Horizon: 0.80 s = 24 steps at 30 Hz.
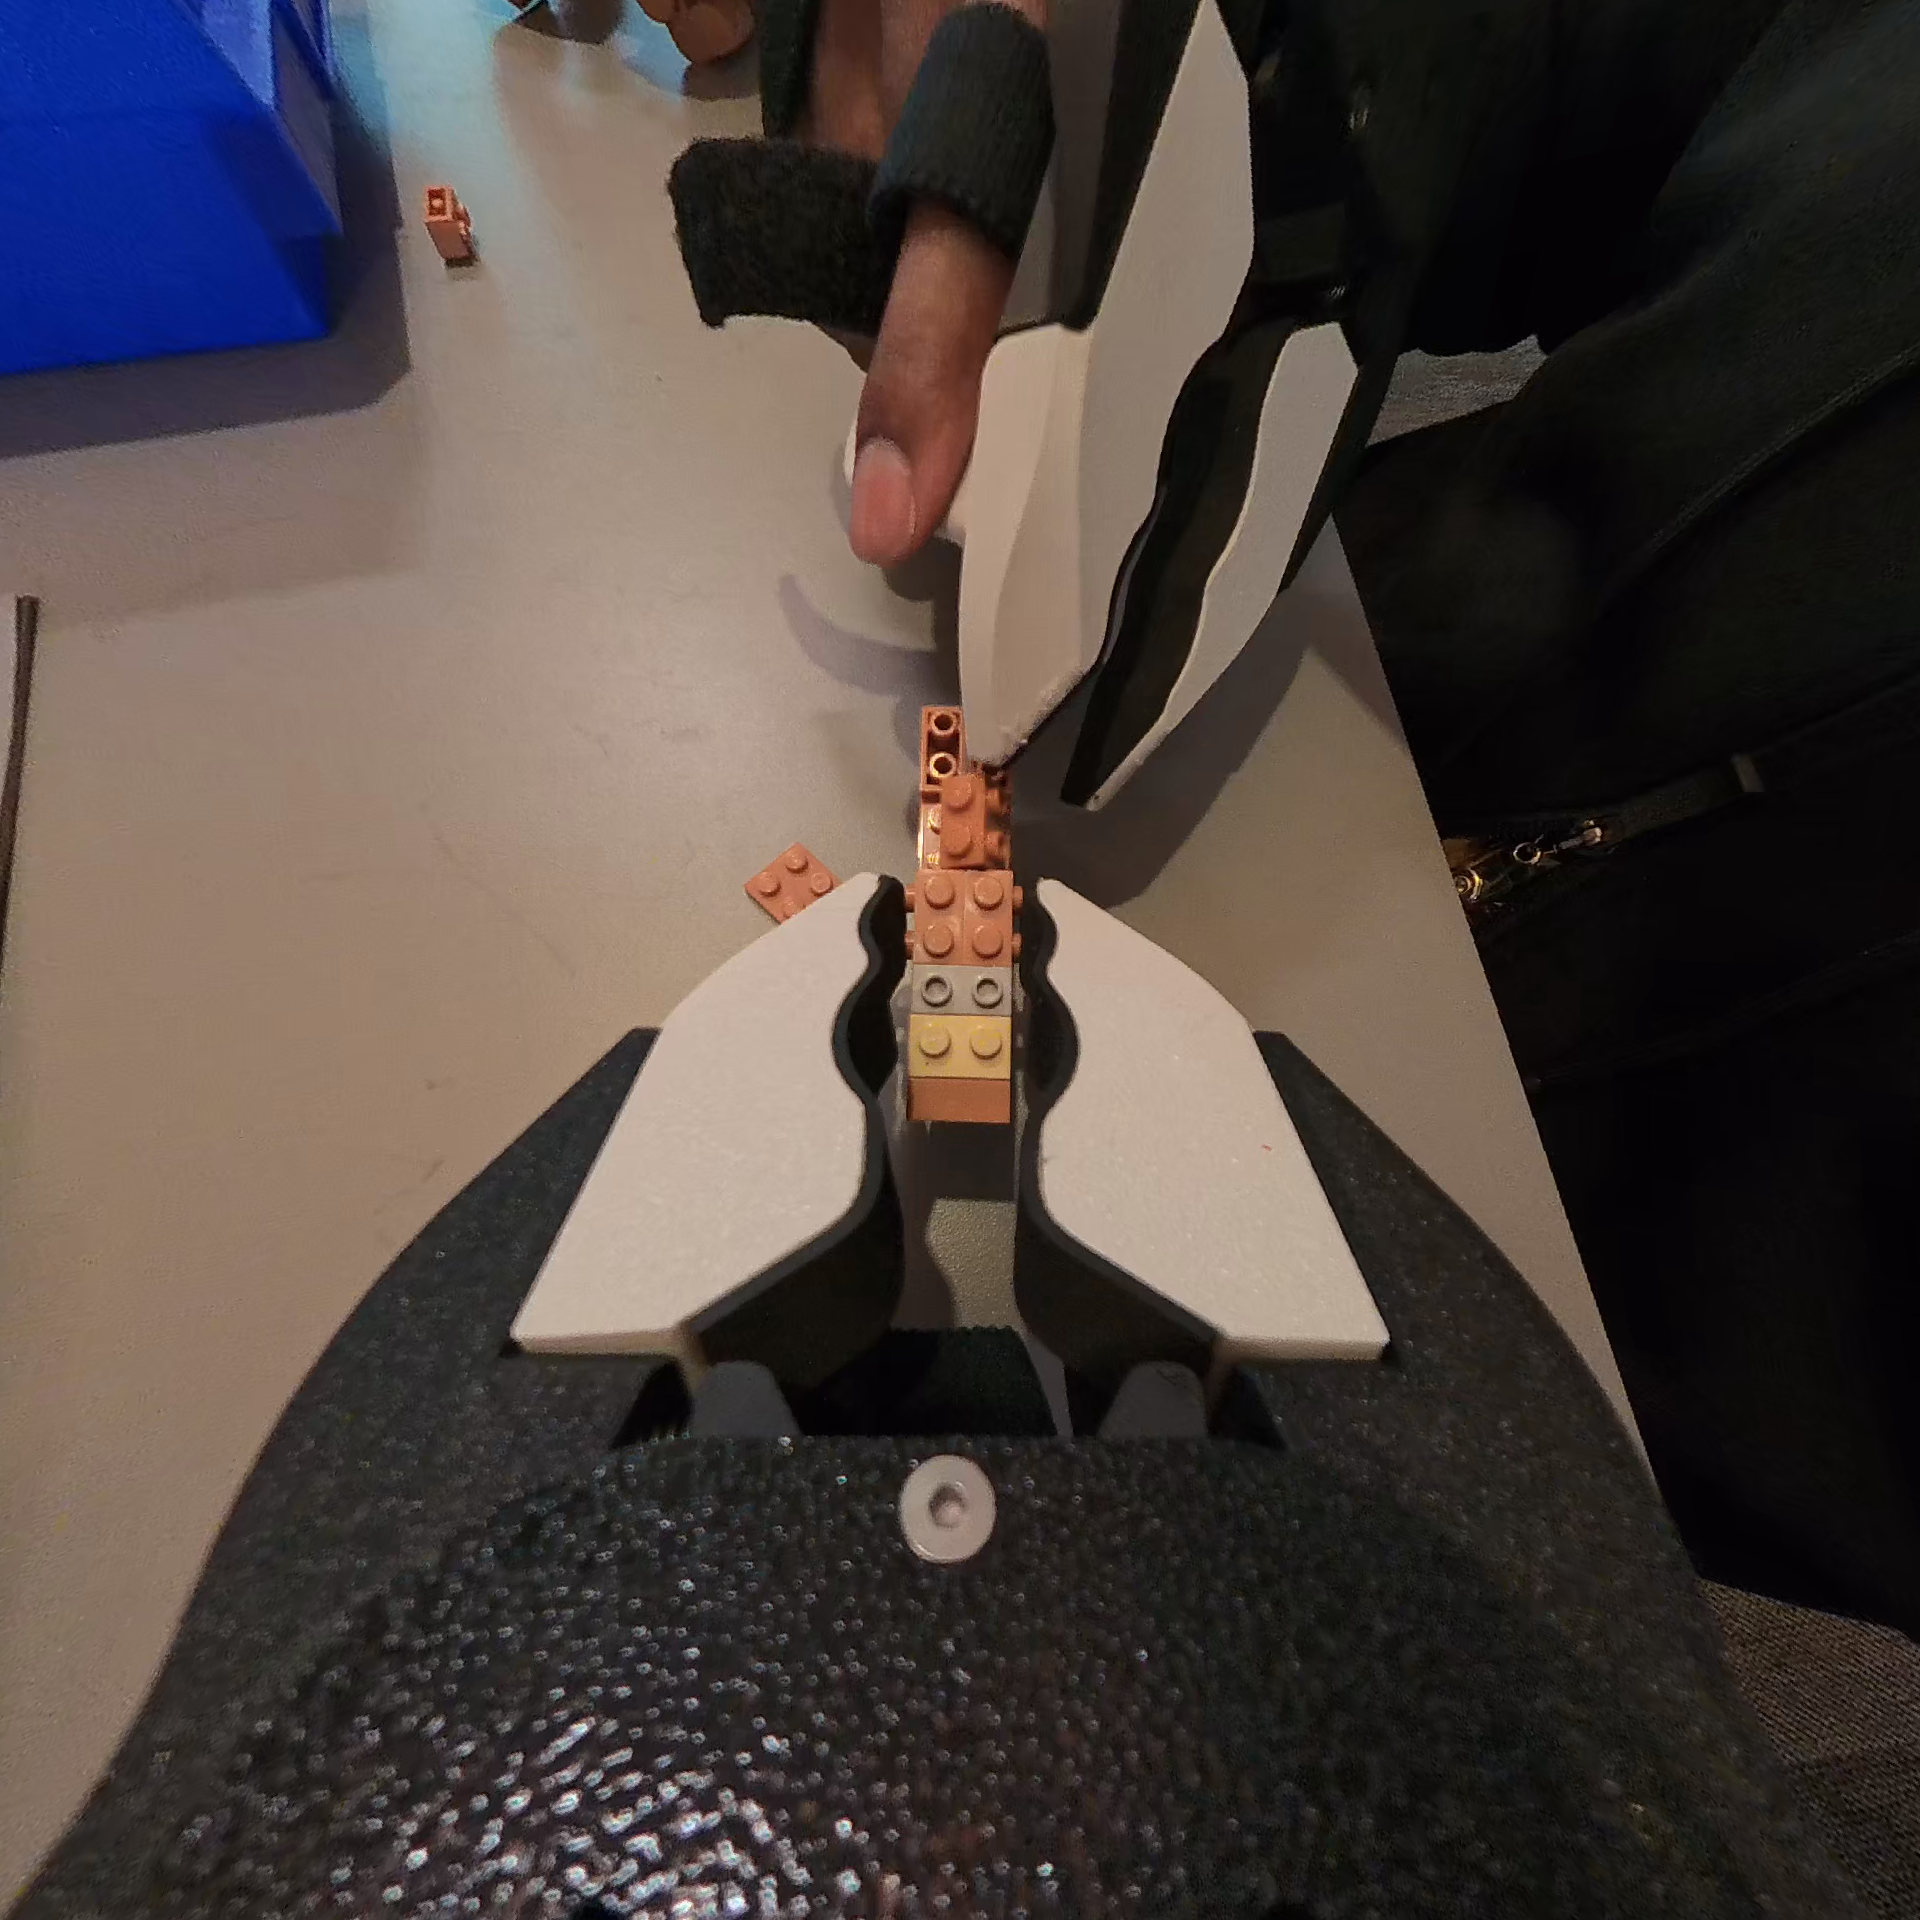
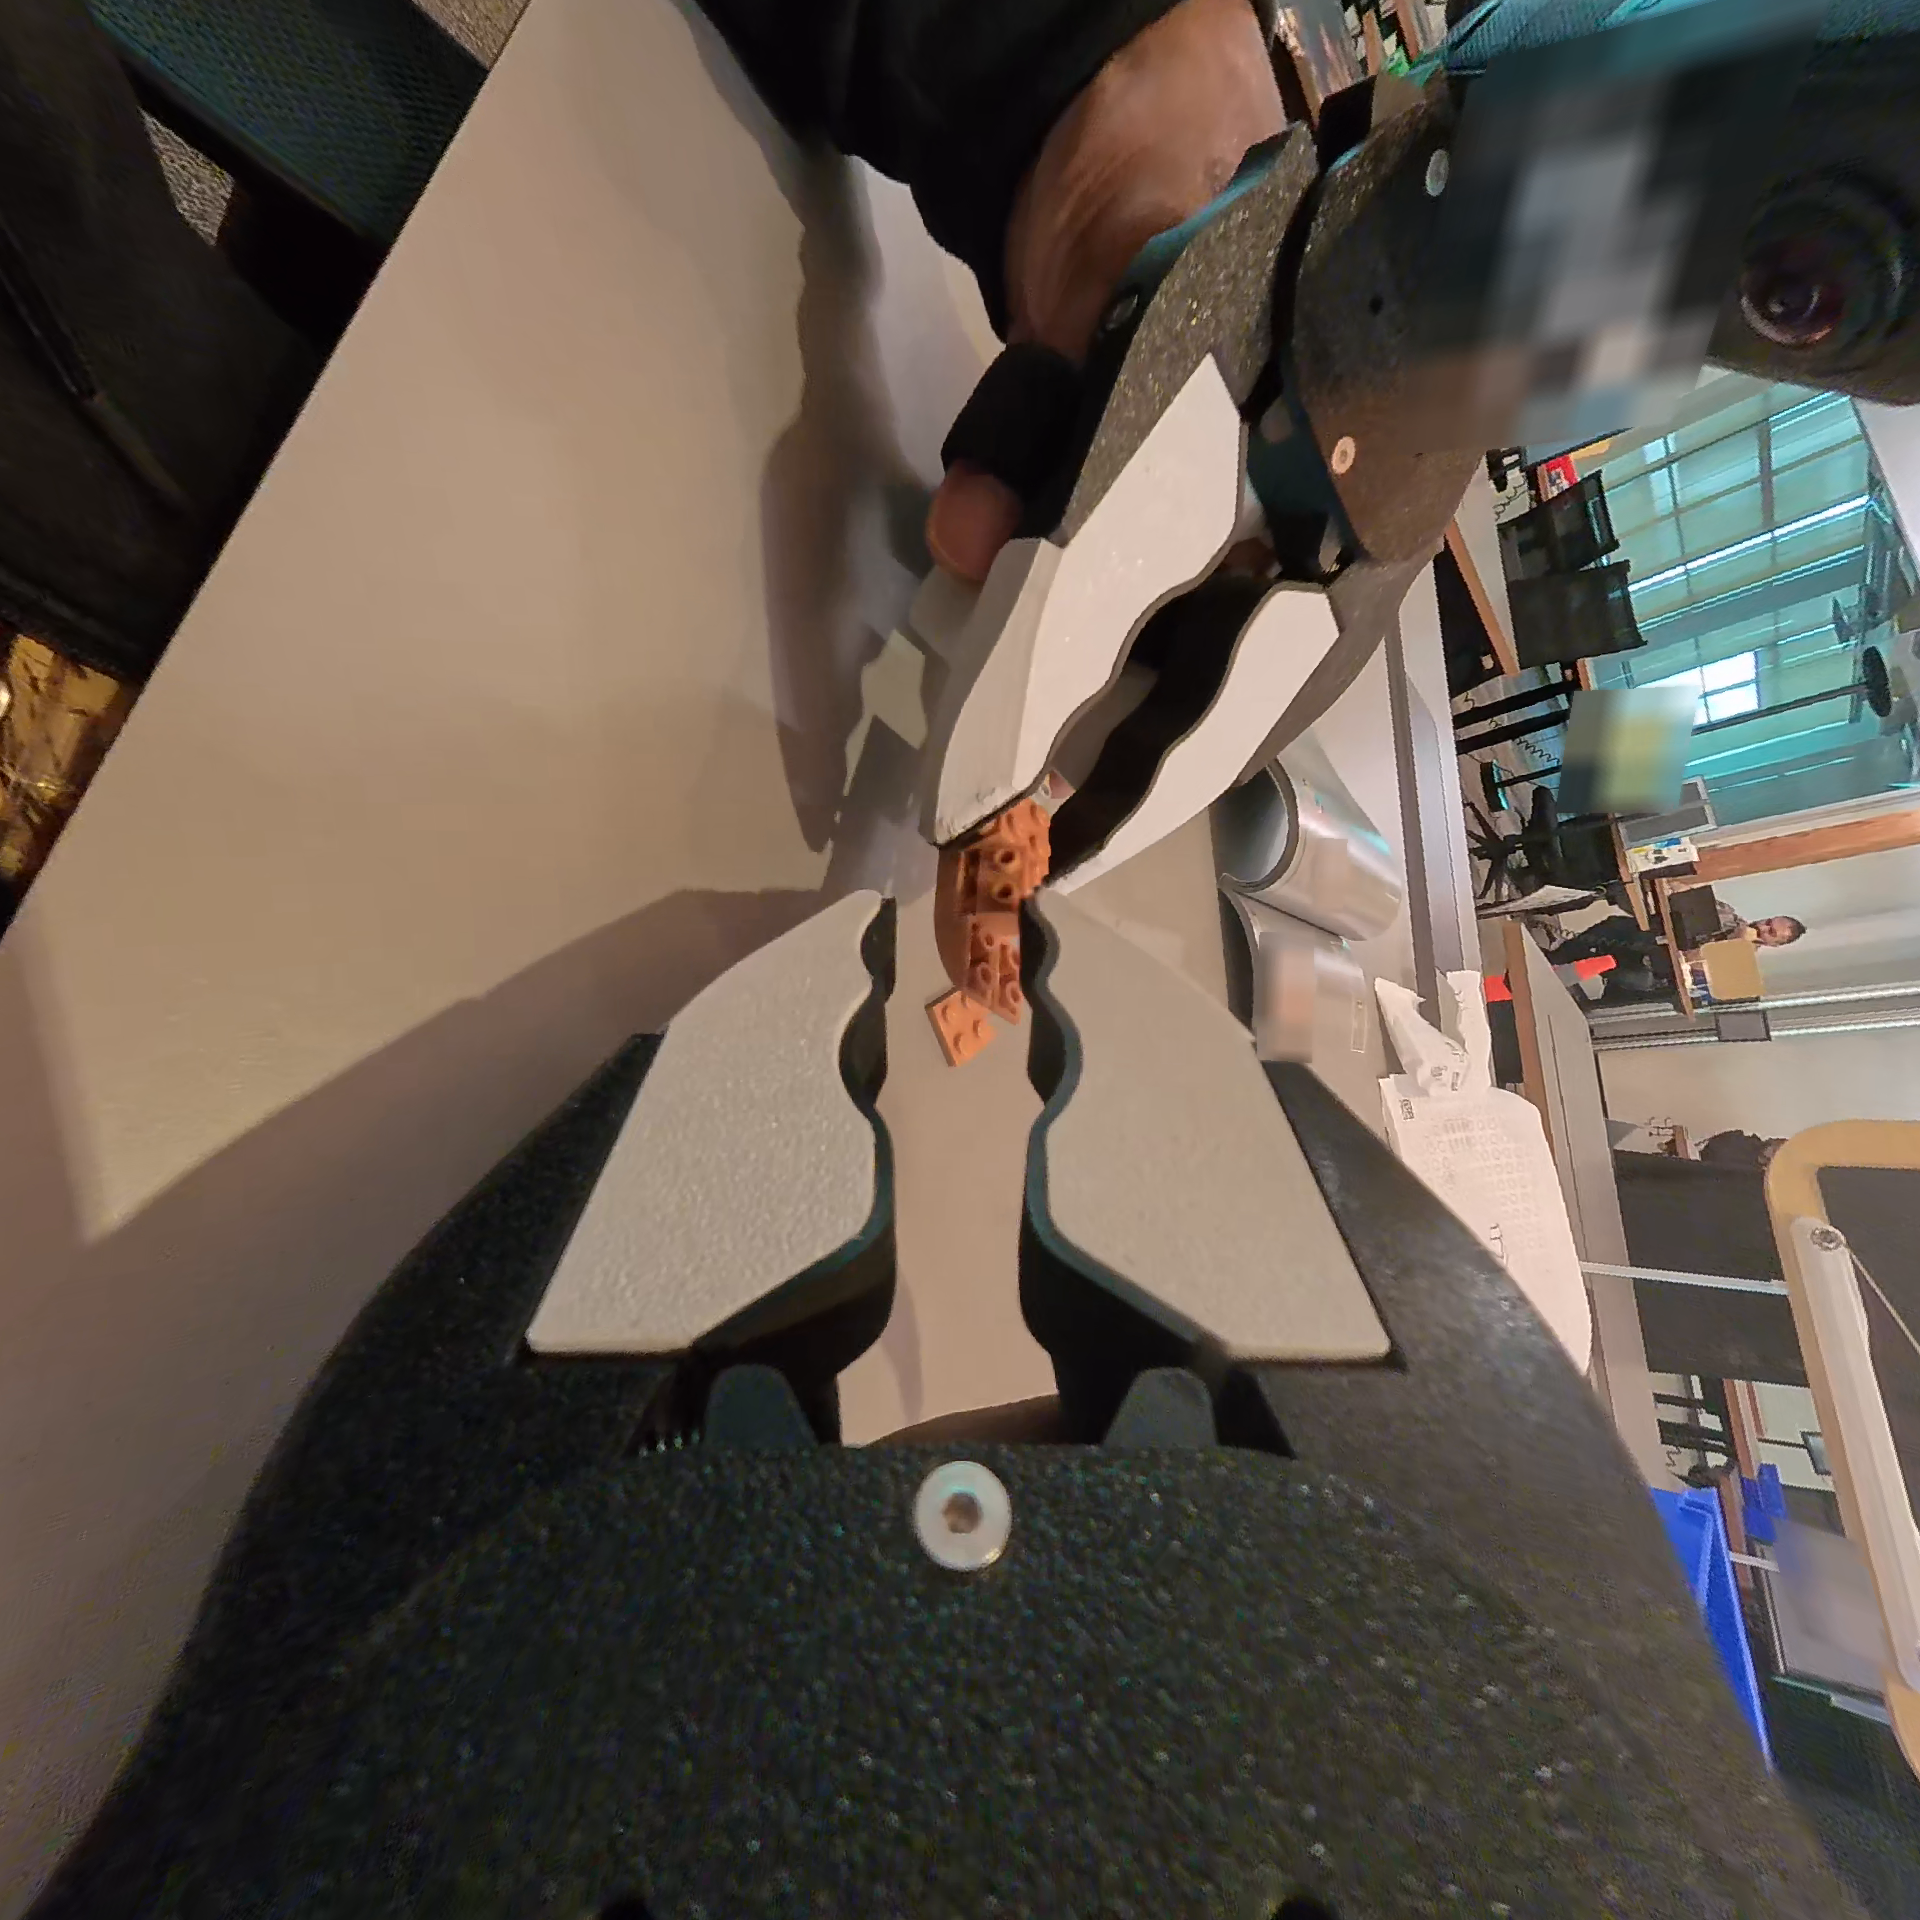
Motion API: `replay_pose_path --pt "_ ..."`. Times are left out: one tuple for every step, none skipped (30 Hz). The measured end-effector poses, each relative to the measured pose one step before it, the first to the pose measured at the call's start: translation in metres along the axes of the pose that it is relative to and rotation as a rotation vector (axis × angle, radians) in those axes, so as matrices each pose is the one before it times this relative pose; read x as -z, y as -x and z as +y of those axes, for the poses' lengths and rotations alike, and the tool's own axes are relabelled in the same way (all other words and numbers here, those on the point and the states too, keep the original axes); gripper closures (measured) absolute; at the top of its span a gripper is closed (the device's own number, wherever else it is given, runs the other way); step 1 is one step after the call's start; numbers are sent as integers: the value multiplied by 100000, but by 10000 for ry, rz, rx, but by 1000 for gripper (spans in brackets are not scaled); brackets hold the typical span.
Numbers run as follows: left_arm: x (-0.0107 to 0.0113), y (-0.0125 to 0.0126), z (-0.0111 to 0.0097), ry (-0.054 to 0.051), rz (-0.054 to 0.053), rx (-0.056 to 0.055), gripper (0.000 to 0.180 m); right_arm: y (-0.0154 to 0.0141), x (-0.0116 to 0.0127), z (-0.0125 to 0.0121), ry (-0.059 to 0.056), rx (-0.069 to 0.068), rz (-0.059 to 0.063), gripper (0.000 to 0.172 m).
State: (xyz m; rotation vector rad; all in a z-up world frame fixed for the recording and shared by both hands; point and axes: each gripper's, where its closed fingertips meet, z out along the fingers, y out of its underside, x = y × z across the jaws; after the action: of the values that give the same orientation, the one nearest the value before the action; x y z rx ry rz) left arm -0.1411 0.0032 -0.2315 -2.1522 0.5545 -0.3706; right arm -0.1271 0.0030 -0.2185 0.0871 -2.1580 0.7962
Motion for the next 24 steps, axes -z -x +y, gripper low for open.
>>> replay_pose_path --pt "4 13 1 -1 -3 0 160 -46 55 -71 -45 6 29 149" --pt "12 -6 -3 0 3 -5 160 -66 52 -75 -46 7 33 149" --pt "-3 -27 1 3 15 -1 160 -76 57 -84 -56 15 40 149" --pt "-9 -3 -4 3 3 -7 160 -71 59 -81 -58 12 25 149" --pt "-1 -8 3 4 3 -6 160 -91 36 -50 -50 12 36 148" --pt "-2 -20 2 4 10 -2 160 -86 20 -49 -55 26 25 146" --pt "-2 -8 -4 -3 10 -7 160 -53 7 -16 -38 54 -2 145" --pt "1 -31 -4 -5 26 8 160 -20 -24 16 -15 110 -8 143" --pt "4 -17 -17 -7 21 17 160 13 -55 49 17 185 -22 141" --pt "7 -48 1 -5 34 9 160 49 -70 83 42 255 -23 138" --pt "13 -30 -32 -20 24 13 160 11 -81 120 63 291 28 136" --pt "29 -34 -30 -16 23 13 160 -43 -88 137 85 311 79 133" --pt "39 -30 -37 -20 17 8 160 -161 -63 135 98 360 170 132" --pt "36 -26 -28 -21 18 16 160 -118 -16 27 57 390 168 132" --pt "38 -19 -38 -30 29 27 160 -19 6 -78 0 324 84 132" --pt "33 -74 -53 -43 68 45 160 -52 -38 -49 14 212 78 131" --pt "19 -64 -55 -44 72 51 160 -61 -58 1 17 118 60 131" --pt "16 -47 -11 -19 55 37 160 1 -65 -7 -16 50 11 132" --pt "-2 -35 9 1 38 13 160 -3 -74 -1 -22 12 3 132" --pt "-14 -85 18 3 54 13 160 23 -78 -25 -30 9 -10 132" --pt "-10 -100 -40 -36 78 33 160 79 -66 -58 -45 12 -44 133" --pt "-13 -92 -54 -45 78 52 160 79 -70 -64 -23 17 -36 133" --pt "9 -40 -65 -45 51 49 160 75 -72 -65 -17 23 -36 133" --pt "-5 -45 -41 -33 55 49 160 86 -65 -87 -27 21 -36 134"
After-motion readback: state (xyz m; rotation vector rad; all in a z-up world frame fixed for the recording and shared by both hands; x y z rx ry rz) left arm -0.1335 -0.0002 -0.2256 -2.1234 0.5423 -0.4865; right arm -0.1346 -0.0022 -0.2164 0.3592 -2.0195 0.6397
